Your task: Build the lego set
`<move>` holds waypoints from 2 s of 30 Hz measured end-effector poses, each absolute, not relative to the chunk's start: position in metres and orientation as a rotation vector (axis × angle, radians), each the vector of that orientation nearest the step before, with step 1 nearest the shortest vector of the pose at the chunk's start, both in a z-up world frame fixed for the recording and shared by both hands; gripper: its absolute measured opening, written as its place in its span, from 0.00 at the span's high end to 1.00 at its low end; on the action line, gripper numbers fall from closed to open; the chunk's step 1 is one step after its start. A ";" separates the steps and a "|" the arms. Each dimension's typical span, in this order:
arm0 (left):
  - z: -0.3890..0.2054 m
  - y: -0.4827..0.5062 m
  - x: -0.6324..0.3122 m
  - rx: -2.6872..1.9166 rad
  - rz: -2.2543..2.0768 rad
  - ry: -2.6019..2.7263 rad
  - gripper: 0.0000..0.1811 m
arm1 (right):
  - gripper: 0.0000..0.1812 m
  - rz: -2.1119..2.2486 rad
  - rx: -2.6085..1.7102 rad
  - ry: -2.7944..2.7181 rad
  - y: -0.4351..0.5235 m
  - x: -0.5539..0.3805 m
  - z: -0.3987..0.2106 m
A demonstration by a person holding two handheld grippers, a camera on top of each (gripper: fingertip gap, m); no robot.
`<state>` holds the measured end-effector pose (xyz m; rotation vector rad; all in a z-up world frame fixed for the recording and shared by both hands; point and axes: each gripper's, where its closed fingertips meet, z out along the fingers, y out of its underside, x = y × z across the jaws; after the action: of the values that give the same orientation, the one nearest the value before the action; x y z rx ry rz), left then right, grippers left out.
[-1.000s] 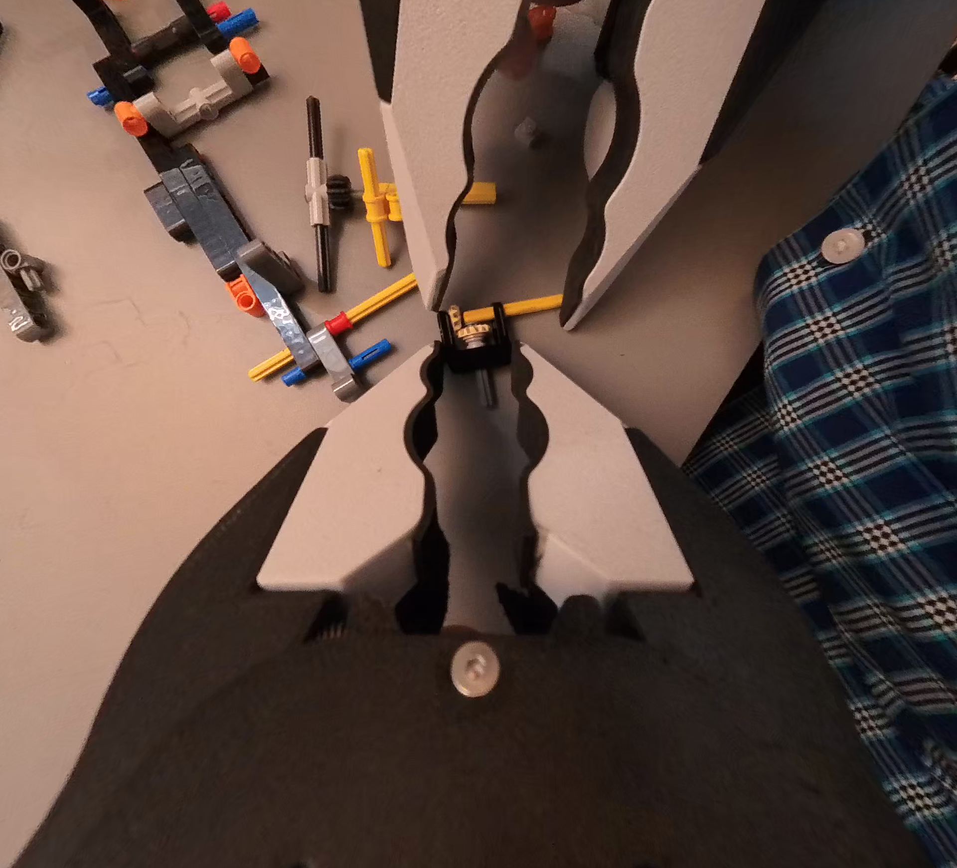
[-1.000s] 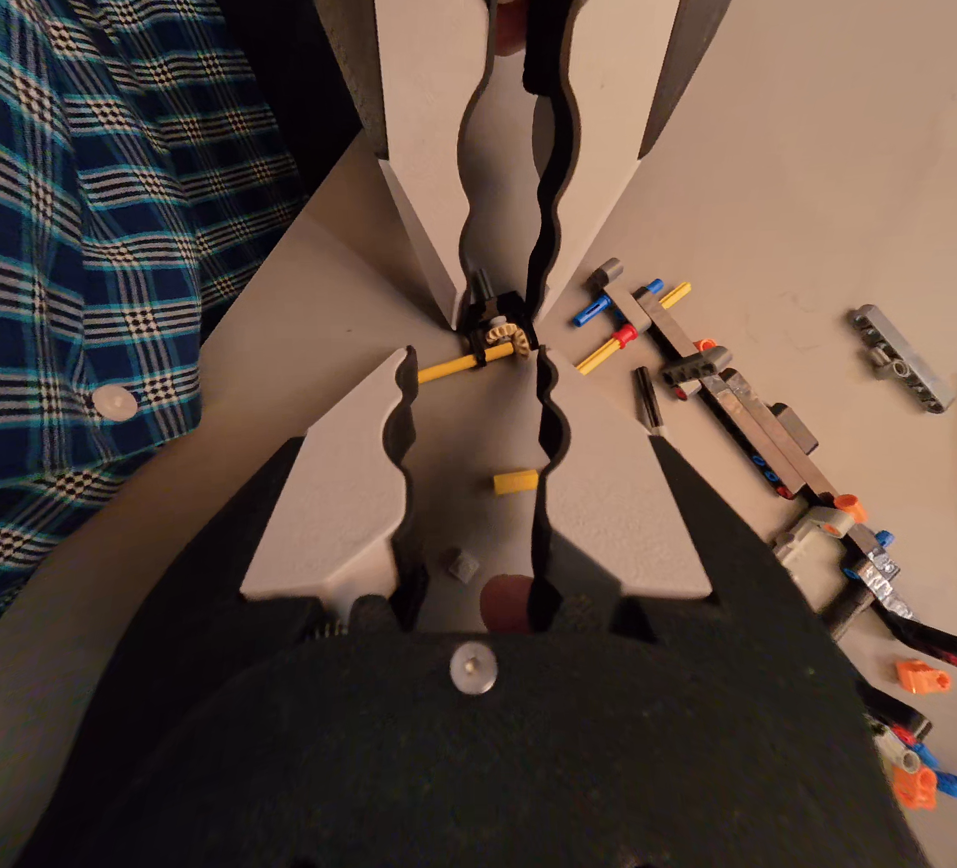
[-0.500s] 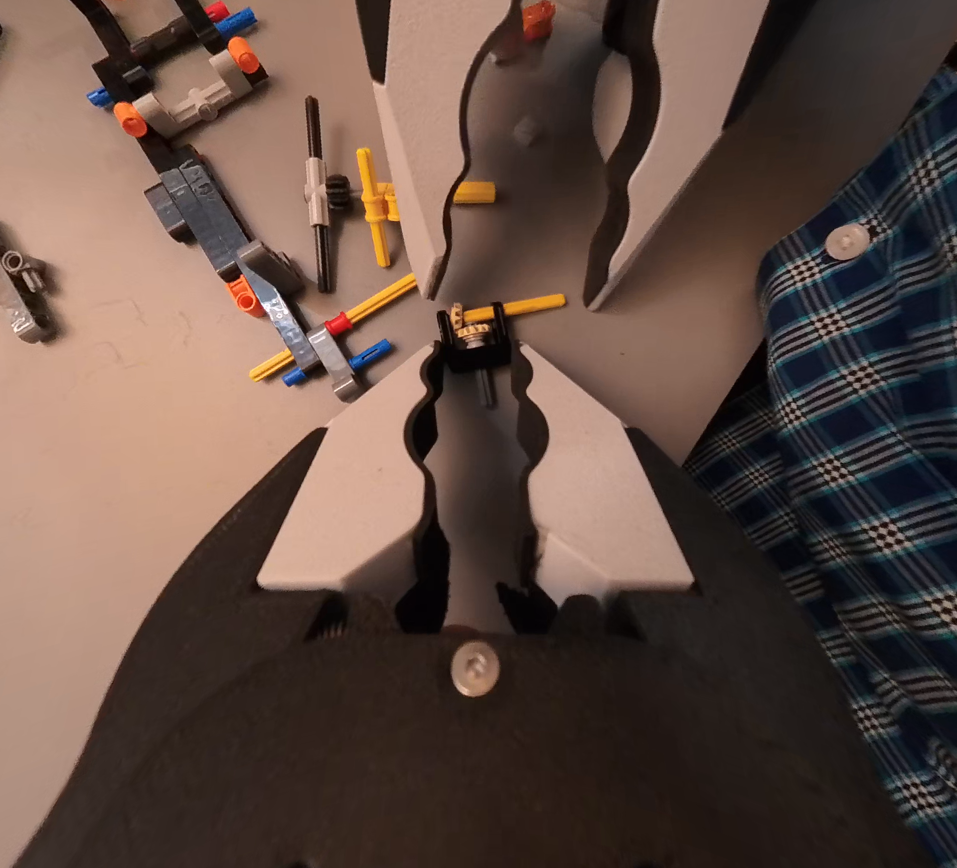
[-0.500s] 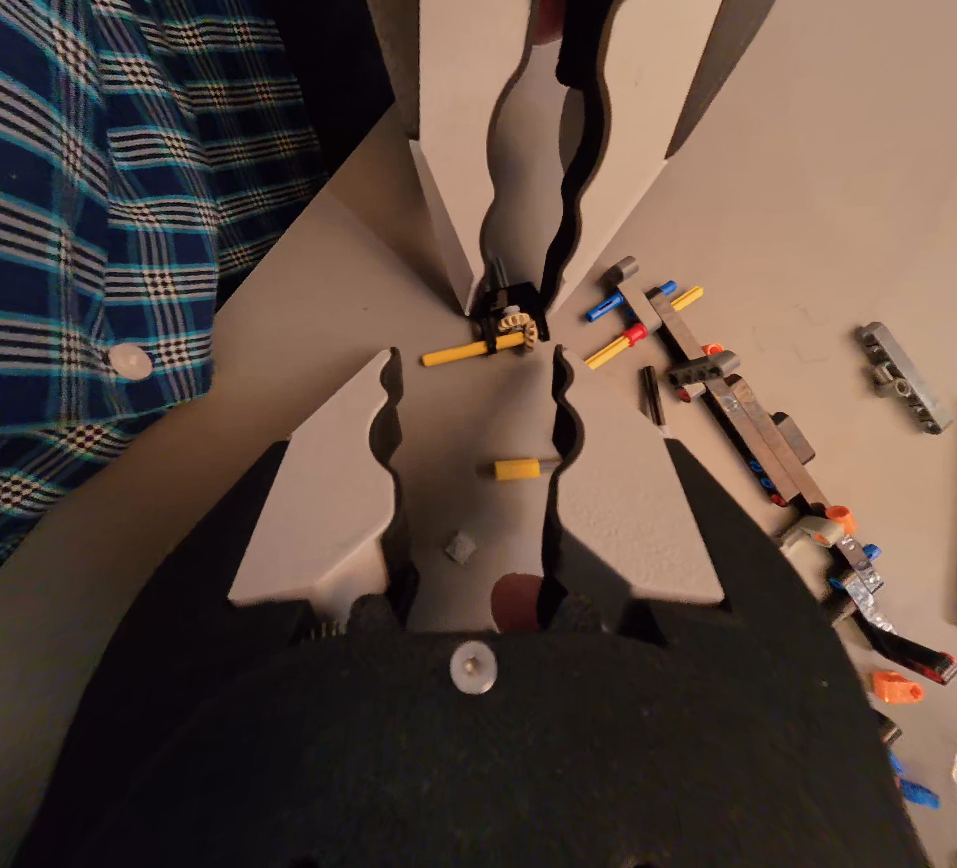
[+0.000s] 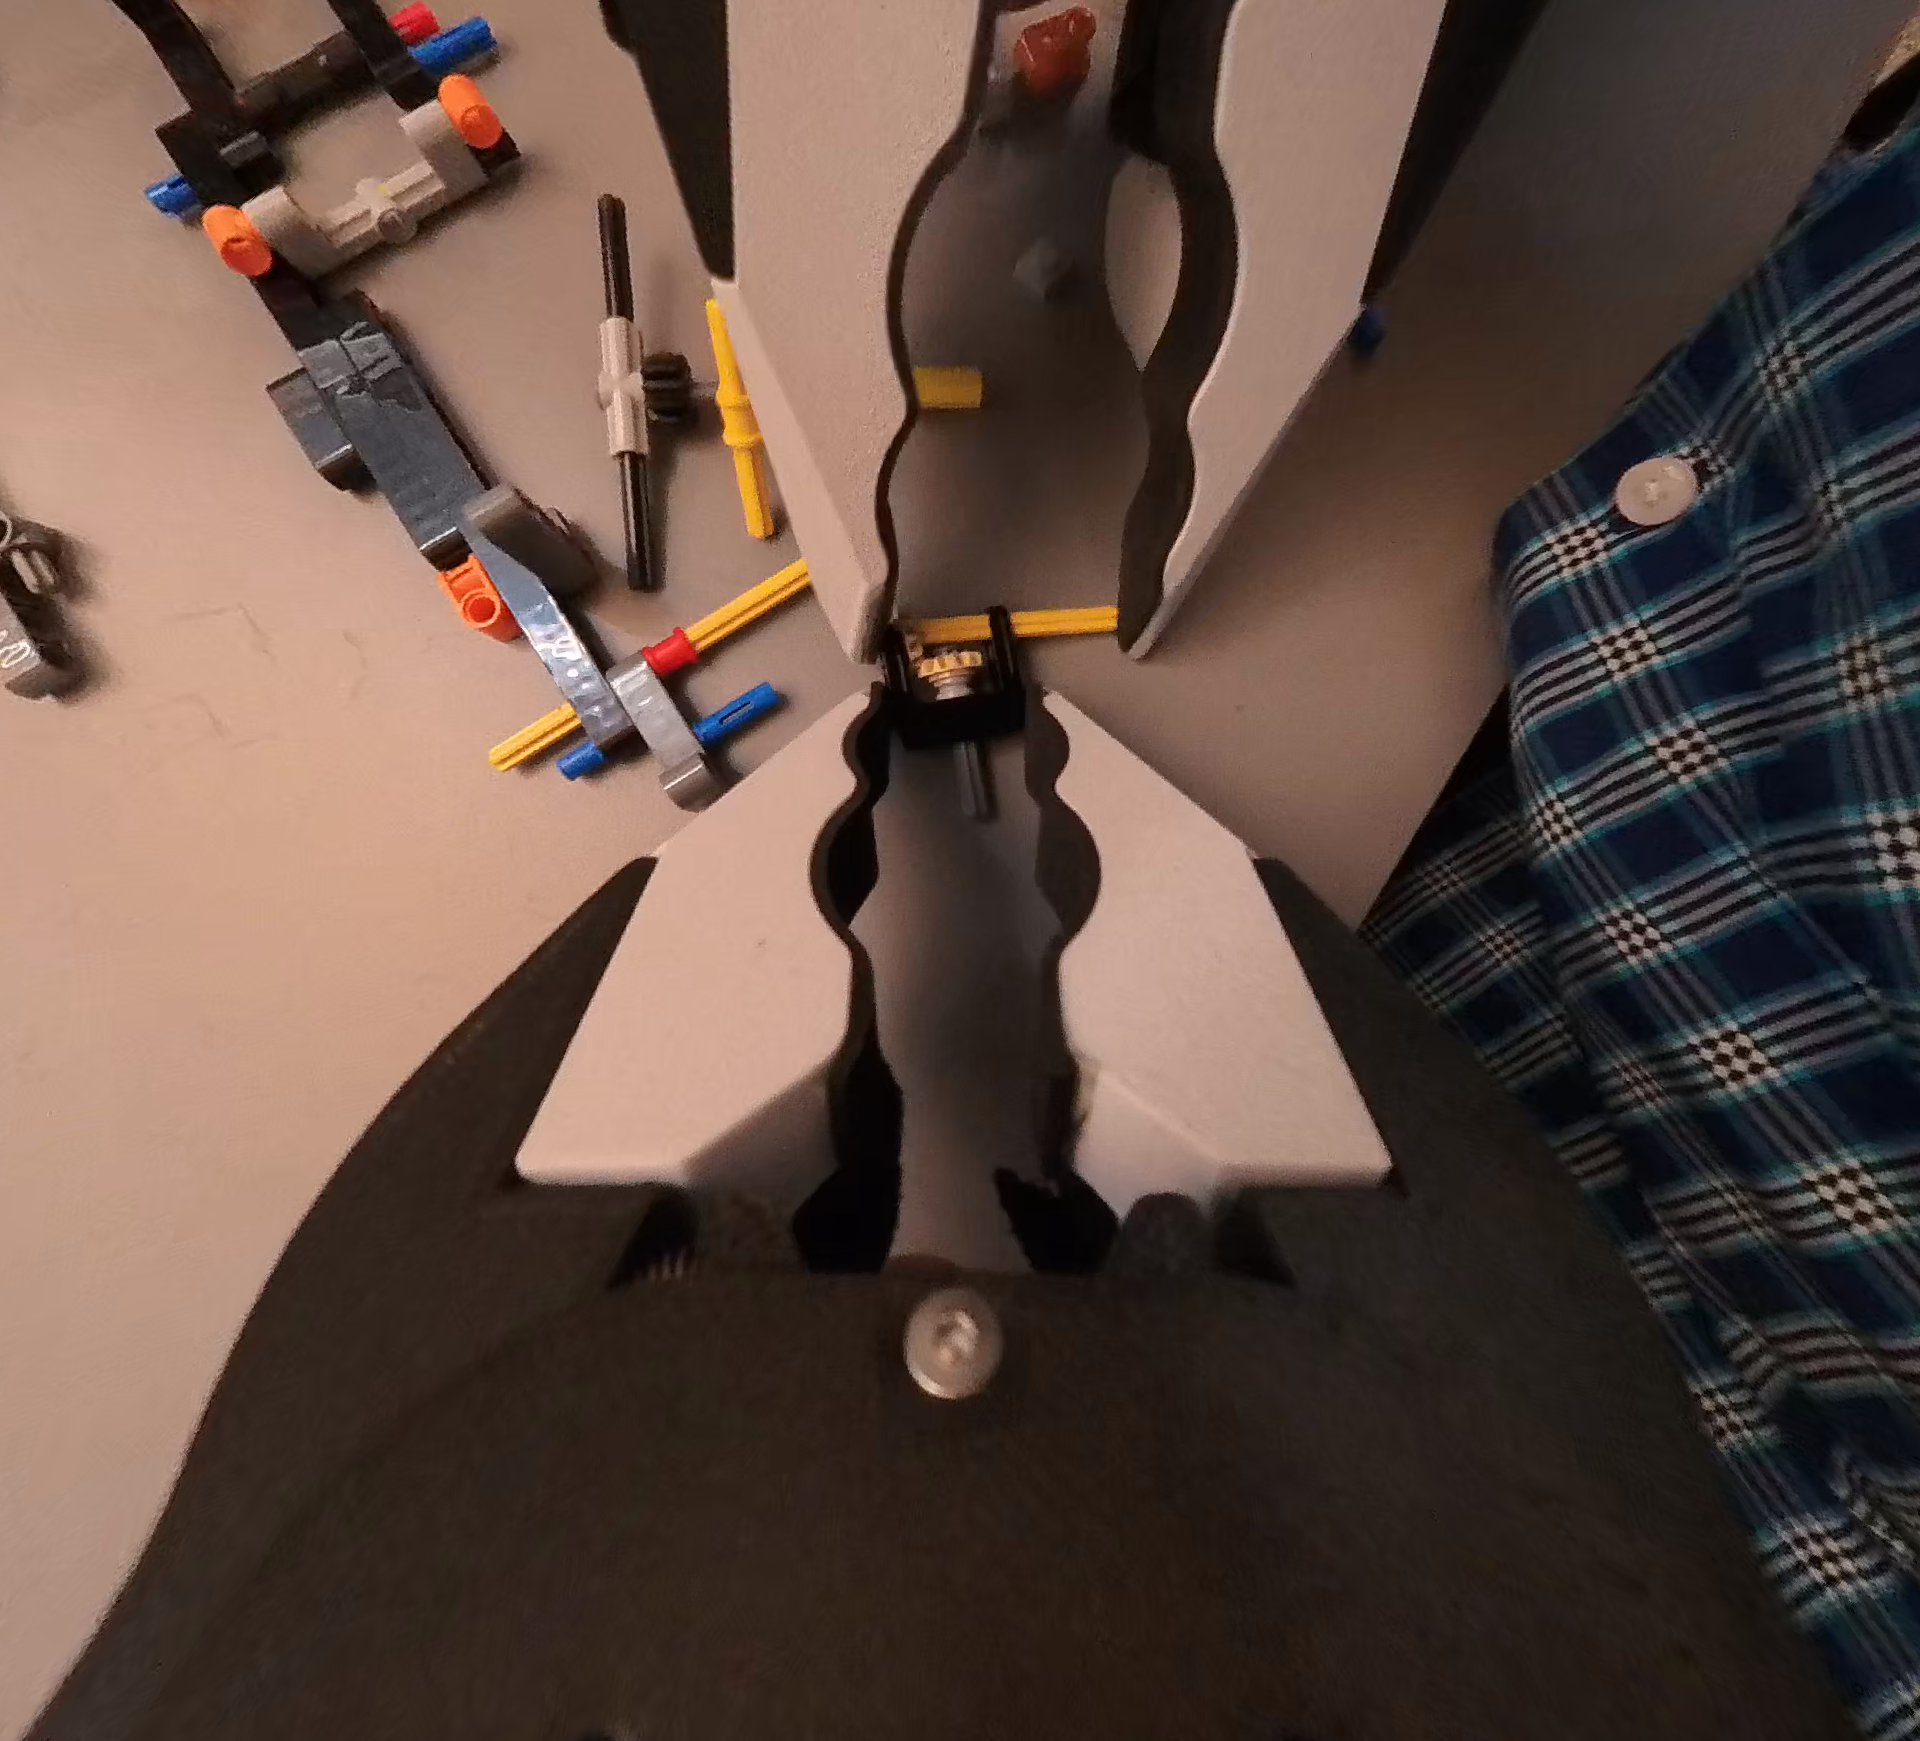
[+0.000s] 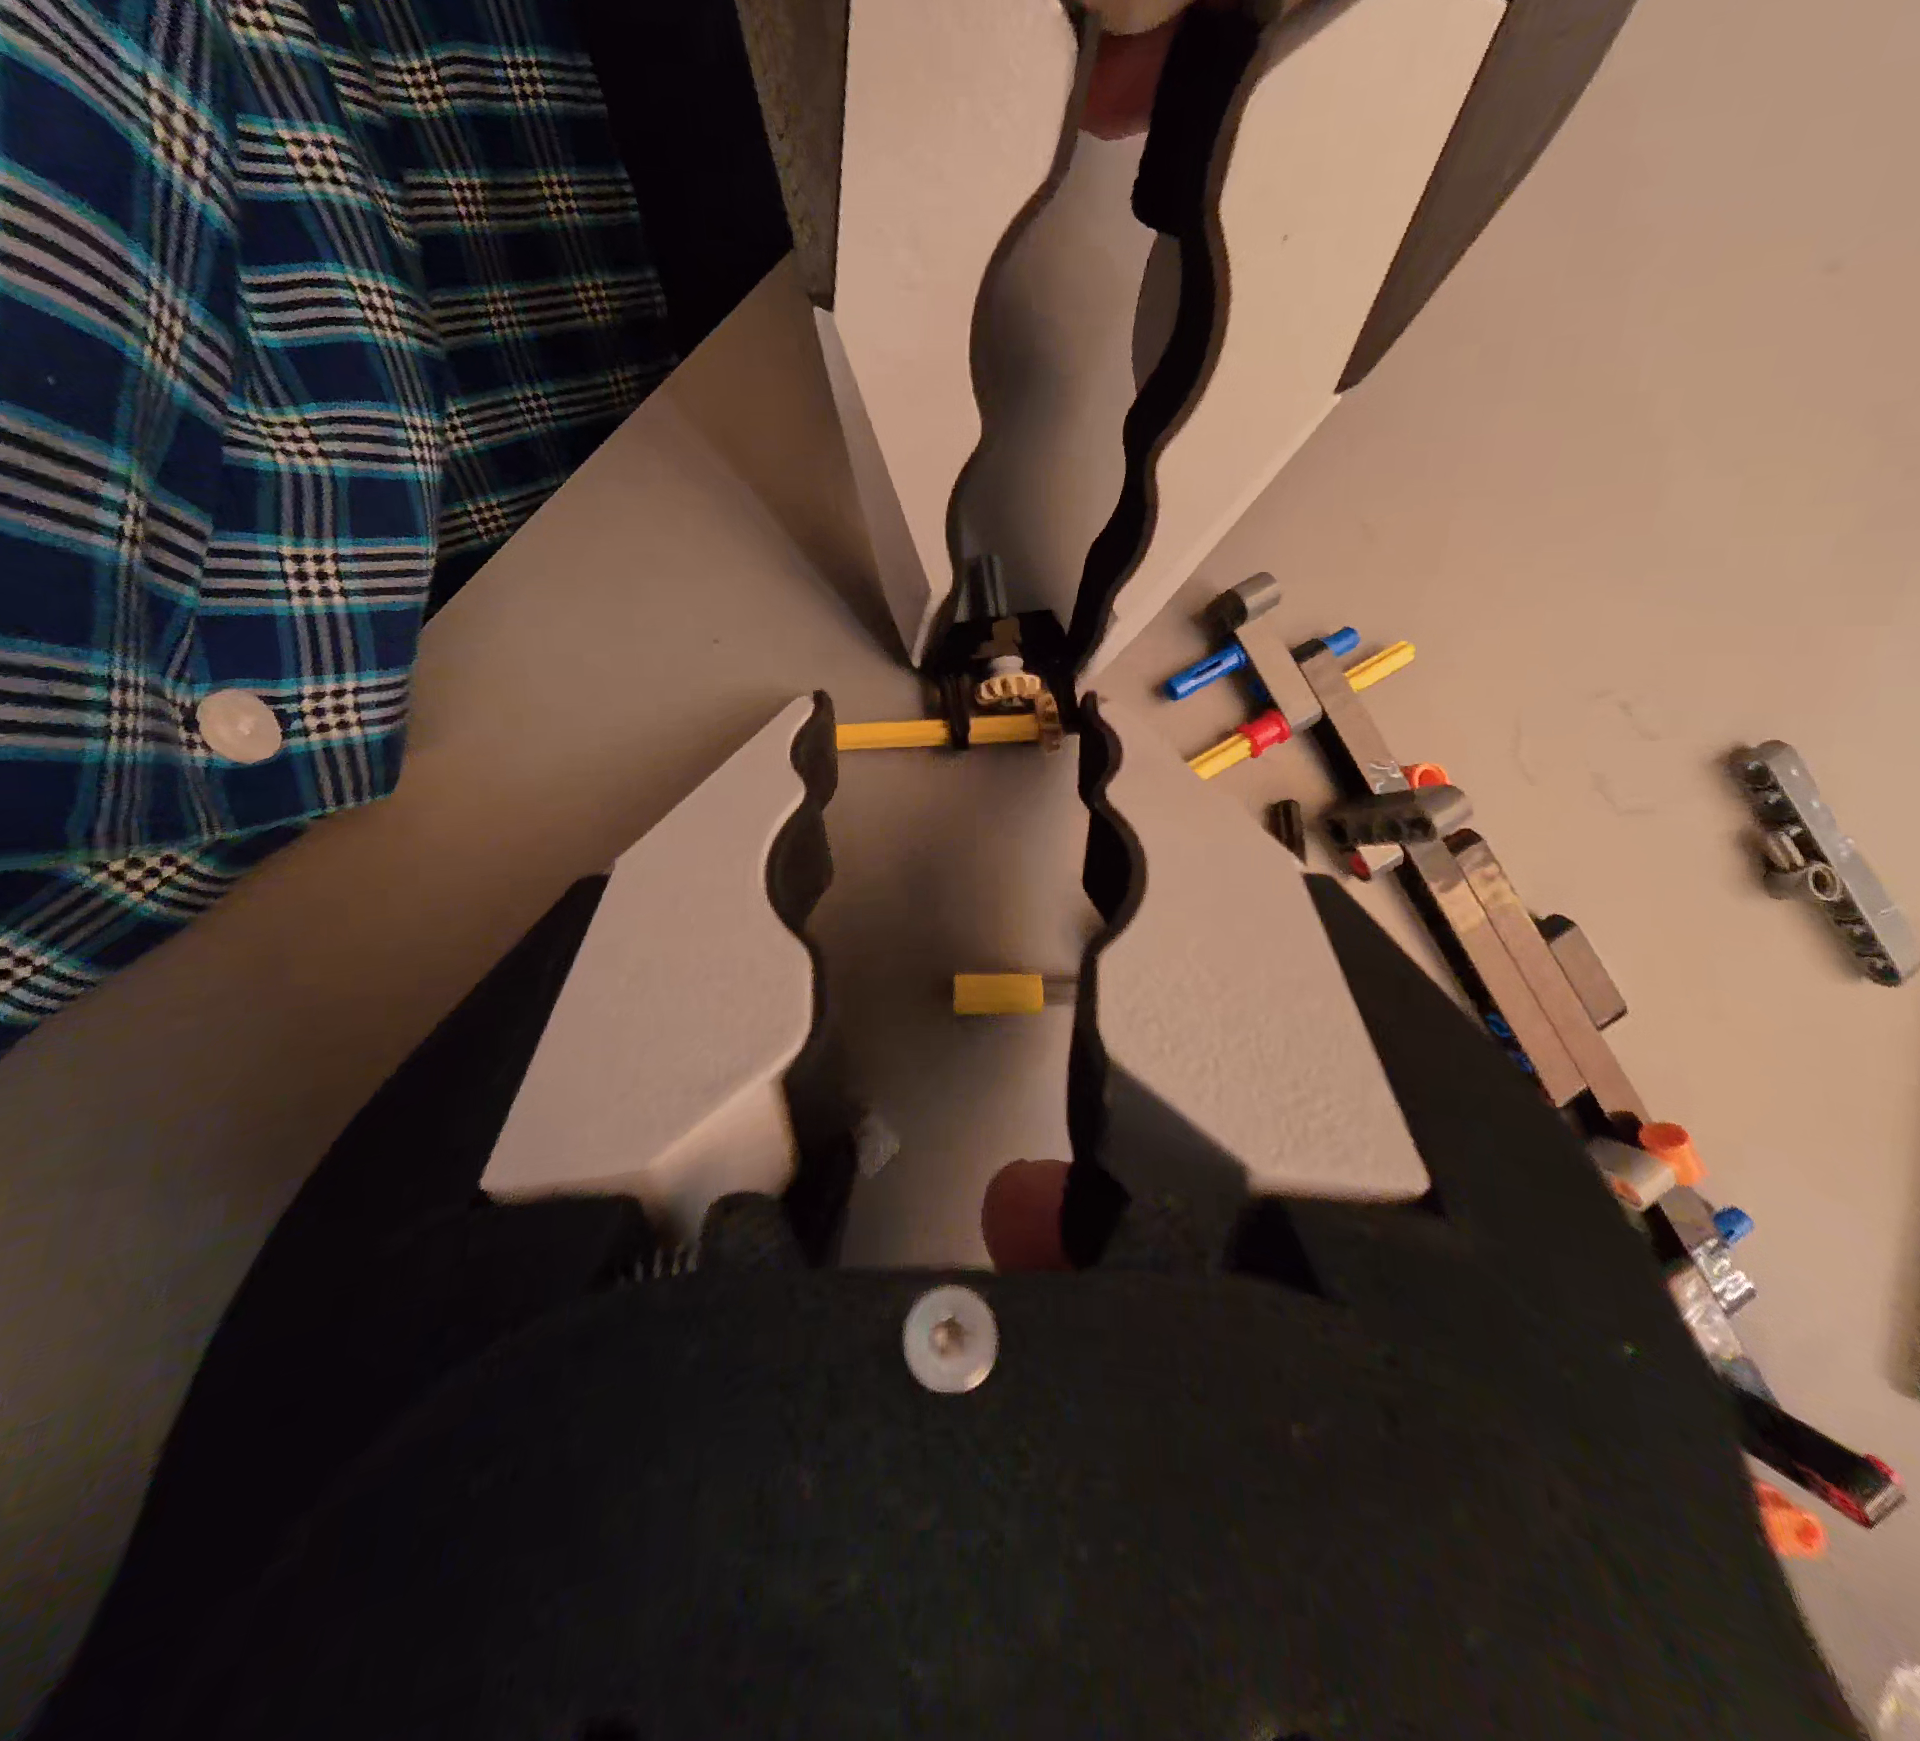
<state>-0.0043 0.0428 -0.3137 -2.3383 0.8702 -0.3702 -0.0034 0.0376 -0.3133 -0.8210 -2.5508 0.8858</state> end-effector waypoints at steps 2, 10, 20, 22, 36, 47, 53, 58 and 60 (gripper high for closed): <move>-0.313 0.041 -0.001 -2.330 -0.399 0.878 0.87 | 0.77 0.886 -0.819 -2.533 0.038 -0.005 -0.313; -0.313 0.041 -0.005 -2.333 -0.372 0.874 0.87 | 0.70 0.909 -0.874 -2.544 0.038 0.001 -0.313; -0.313 0.040 -0.004 -2.338 -0.373 0.868 0.87 | 0.74 0.914 -0.928 -2.562 0.042 0.010 -0.314; -0.313 0.039 -0.004 -2.338 -0.375 0.867 0.87 | 0.76 0.938 -0.953 -2.550 0.040 0.010 -0.315; -0.312 0.040 -0.004 -2.336 -0.369 0.866 0.87 | 0.71 0.932 -0.958 -2.508 0.041 0.005 -0.314; -0.313 0.042 -0.007 -2.336 -0.370 0.862 0.87 | 0.73 0.955 -0.900 -2.513 0.038 -0.002 -0.313; -0.313 0.043 -0.007 -2.336 -0.368 0.859 0.87 | 0.73 0.954 -0.923 -2.501 0.036 -0.003 -0.314; -0.313 0.043 -0.008 -2.335 -0.365 0.849 0.87 | 0.74 0.931 -0.958 -2.470 0.035 -0.004 -0.313; -0.314 0.043 -0.008 -2.336 -0.363 0.847 0.87 | 0.74 0.917 -0.965 -2.456 0.035 -0.004 -0.313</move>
<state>-0.0078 0.0433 -0.3139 -2.3357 0.8471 -0.3626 -0.0037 0.0351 -0.3130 -0.9651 -2.4556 0.9165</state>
